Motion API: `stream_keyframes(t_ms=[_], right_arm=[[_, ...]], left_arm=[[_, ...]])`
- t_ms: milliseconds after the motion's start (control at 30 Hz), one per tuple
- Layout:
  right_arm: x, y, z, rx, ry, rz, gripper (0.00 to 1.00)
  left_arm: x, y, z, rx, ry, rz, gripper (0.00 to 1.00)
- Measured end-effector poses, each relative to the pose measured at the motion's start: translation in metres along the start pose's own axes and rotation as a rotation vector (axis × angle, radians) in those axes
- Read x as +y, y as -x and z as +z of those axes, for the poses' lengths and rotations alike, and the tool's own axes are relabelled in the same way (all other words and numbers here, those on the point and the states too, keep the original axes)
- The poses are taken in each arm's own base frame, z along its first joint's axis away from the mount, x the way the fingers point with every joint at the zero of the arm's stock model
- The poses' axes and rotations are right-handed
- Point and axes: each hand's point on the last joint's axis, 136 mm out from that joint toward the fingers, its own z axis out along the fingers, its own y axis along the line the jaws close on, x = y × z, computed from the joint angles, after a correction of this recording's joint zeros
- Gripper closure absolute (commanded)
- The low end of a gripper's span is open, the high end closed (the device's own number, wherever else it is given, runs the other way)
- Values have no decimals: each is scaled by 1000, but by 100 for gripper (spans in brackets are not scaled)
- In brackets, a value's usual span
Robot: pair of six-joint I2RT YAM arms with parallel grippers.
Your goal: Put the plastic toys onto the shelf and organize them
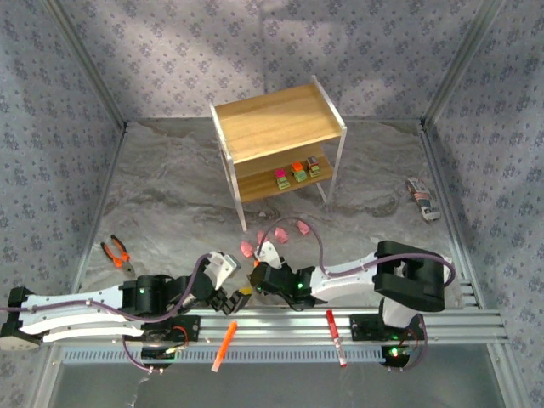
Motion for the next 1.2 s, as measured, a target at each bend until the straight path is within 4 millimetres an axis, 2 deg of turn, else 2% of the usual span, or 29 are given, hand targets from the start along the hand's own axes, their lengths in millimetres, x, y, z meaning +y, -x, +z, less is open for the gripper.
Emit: stream_keyframes(t_ms=[233, 633, 1200], right_arm=[[1, -4, 4, 11, 0, -7, 44], [2, -7, 13, 0, -3, -6, 47], [-6, -9, 13, -33, -30, -5, 65]], left_arm=[[1, 0, 0, -4, 1, -2, 0], [1, 1, -1, -5, 1, -2, 0], [1, 1, -1, -5, 1, -2, 0]])
